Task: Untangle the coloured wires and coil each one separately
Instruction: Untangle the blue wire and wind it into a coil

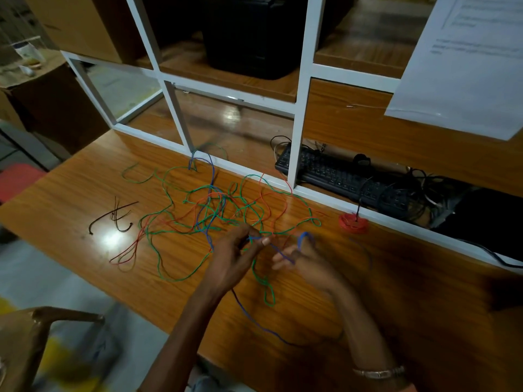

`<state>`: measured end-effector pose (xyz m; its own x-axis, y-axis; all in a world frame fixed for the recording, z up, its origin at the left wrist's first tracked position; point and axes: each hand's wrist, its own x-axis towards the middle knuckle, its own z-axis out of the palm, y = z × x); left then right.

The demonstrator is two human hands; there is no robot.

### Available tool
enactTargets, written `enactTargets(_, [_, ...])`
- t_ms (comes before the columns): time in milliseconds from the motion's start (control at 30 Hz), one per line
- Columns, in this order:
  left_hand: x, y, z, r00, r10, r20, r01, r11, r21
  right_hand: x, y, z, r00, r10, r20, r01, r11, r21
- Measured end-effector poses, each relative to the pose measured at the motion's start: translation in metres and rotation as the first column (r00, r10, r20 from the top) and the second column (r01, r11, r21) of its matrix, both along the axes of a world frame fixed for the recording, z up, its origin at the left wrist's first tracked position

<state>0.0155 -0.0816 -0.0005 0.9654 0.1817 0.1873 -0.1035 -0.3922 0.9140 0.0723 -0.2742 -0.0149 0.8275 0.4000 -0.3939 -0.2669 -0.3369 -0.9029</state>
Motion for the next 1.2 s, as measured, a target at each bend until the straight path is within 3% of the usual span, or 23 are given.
enactTargets(167, [0.016, 0.012, 0.014, 0.982, 0.097, 0.16, -0.109, 0.992, 0.07, -0.015, 0.018, 0.035, 0.959, 0.126, -0.253, -0.075, 0.976, 0.203])
enactTargets(267, [0.021, 0.012, 0.02, 0.977, 0.083, 0.197, -0.104, 0.989, 0.101, -0.016, 0.012, 0.049, 0.842, 0.376, -0.388, -0.215, 0.892, 0.397])
enactTargets(367, [0.026, 0.014, 0.019, 0.981, 0.088, 0.174, -0.104, 0.991, 0.087, -0.019, 0.004, 0.053, 0.737, 0.561, -0.377, -0.196, 0.711, 0.676])
enactTargets(433, [0.03, 0.018, 0.015, 0.986, 0.105, 0.126, -0.113, 0.992, 0.053, -0.018, -0.004, 0.057, 0.731, 0.613, -0.3, -0.131, 0.558, 0.819])
enactTargets(500, [0.032, 0.021, 0.009, 0.989, 0.113, 0.092, -0.117, 0.992, 0.045, -0.013, -0.013, 0.064, 0.753, 0.633, -0.178, -0.058, 0.334, 0.941])
enactTargets(600, [0.033, 0.023, -0.002, 0.995, 0.064, 0.079, -0.077, 0.982, 0.17, 0.005, -0.026, 0.072, 0.798, 0.601, -0.048, 0.05, 0.013, 0.999])
enactTargets(633, [0.032, 0.021, -0.004, 0.995, 0.047, 0.085, -0.064, 0.978, 0.196, 0.011, -0.03, 0.075, 0.827, 0.56, -0.059, 0.107, -0.054, 0.993])
enactTargets(700, [0.028, 0.016, -0.005, 0.992, 0.034, 0.119, -0.061, 0.97, 0.234, 0.021, -0.035, 0.082, 0.907, 0.376, -0.19, 0.238, -0.086, 0.967])
enactTargets(767, [0.023, 0.008, -0.004, 0.988, 0.032, 0.15, -0.076, 0.952, 0.297, 0.03, -0.037, 0.088, 0.914, 0.095, -0.395, 0.4, -0.048, 0.915])
enactTargets(833, [0.019, 0.001, -0.005, 0.985, 0.017, 0.17, -0.077, 0.932, 0.355, 0.039, -0.031, 0.083, 0.857, -0.214, -0.469, 0.488, 0.048, 0.871])
enactTargets(867, [0.02, -0.001, -0.006, 0.983, 0.007, 0.182, -0.077, 0.922, 0.379, 0.043, -0.025, 0.077, 0.836, -0.341, -0.431, 0.504, 0.165, 0.848])
enactTargets(933, [0.023, -0.005, -0.006, 0.98, -0.012, 0.201, -0.073, 0.909, 0.409, 0.043, -0.013, 0.066, 0.808, -0.554, -0.202, 0.525, 0.519, 0.675])
enactTargets(1000, [0.027, -0.009, -0.004, 0.975, -0.023, 0.22, -0.075, 0.901, 0.427, 0.036, -0.005, 0.048, 0.872, -0.479, 0.099, 0.444, 0.86, 0.251])
enactTargets(1067, [0.03, -0.007, -0.004, 0.973, -0.014, 0.232, -0.095, 0.887, 0.452, 0.029, -0.002, 0.038, 0.97, -0.227, 0.083, 0.232, 0.971, -0.06])
enactTargets(1133, [0.032, -0.001, -0.005, 0.97, -0.004, 0.242, -0.116, 0.87, 0.479, 0.021, 0.002, 0.044, 0.993, -0.098, -0.069, 0.096, 0.995, -0.029])
enactTargets(1200, [0.031, 0.002, -0.008, 0.966, -0.016, 0.258, -0.116, 0.866, 0.487, 0.012, 0.006, 0.053, 0.993, 0.006, -0.121, -0.006, 1.0, 0.004])
